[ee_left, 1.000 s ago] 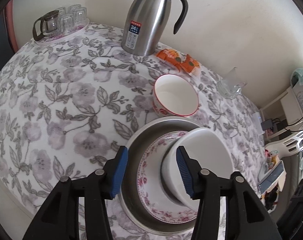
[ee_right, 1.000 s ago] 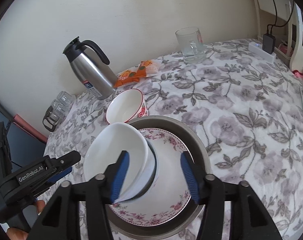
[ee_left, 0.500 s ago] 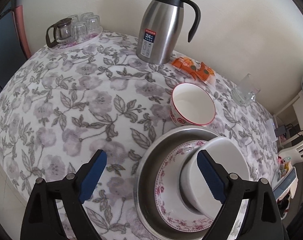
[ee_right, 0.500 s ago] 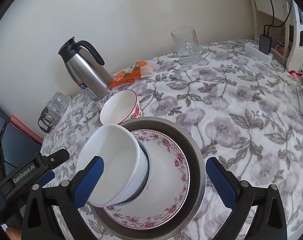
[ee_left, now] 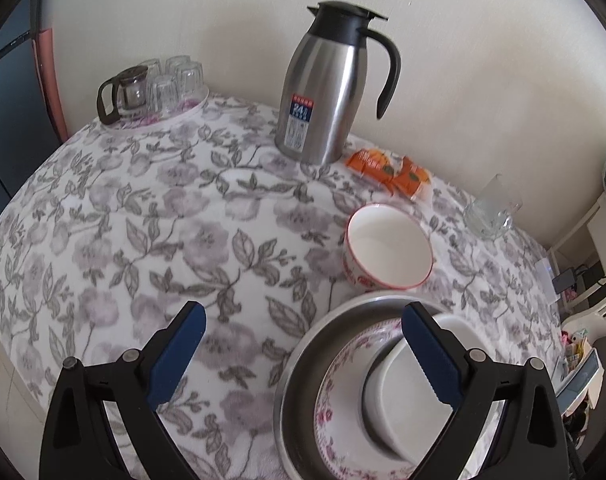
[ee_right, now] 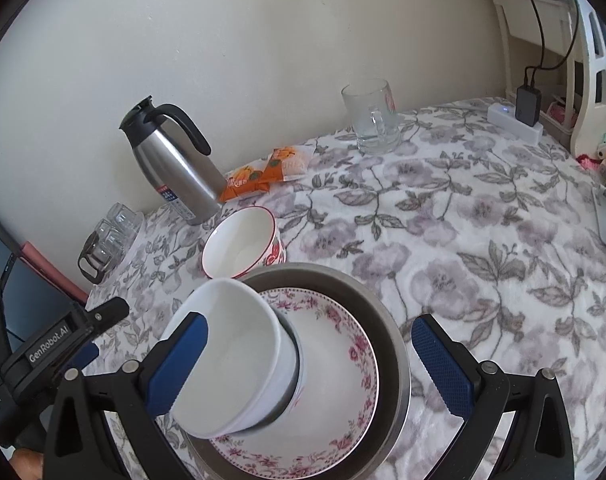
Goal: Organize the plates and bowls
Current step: 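Open the left gripper to release the white bowl and lift away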
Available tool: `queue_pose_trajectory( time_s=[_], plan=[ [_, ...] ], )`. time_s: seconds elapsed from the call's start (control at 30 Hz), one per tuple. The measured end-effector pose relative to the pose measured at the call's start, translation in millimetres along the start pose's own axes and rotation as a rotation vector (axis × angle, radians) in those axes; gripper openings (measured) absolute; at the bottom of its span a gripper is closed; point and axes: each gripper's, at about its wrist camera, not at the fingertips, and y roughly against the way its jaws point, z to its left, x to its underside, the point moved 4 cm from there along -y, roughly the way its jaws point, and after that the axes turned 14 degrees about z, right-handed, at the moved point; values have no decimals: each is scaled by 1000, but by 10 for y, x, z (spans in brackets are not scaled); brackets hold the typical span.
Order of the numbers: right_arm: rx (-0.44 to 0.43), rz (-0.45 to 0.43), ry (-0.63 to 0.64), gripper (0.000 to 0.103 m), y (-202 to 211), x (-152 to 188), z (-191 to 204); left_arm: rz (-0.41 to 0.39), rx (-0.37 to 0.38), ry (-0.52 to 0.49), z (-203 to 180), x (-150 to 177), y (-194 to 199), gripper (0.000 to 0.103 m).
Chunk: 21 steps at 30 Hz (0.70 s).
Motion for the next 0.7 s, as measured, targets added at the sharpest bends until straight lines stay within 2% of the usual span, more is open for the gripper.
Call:
queue_pose_trajectory(
  time_s=[0.2, 0.4, 0.57, 0.7],
  plan=[
    [-26, 4, 14, 103, -26, -81, 8, -50, 21, 1, -10, -110, 7, 99],
    [-57, 11, 17, 103, -60, -213, -29, -8, 71, 20, 17, -240, -170, 99],
    [-90, 12, 5, 103, -112, -423, -78, -10, 83, -4, -19, -389, -251, 99],
    [-114, 30, 20, 103, -177, -635, -64, -2, 102, 25, -2, -482, -336, 99]
  ],
)
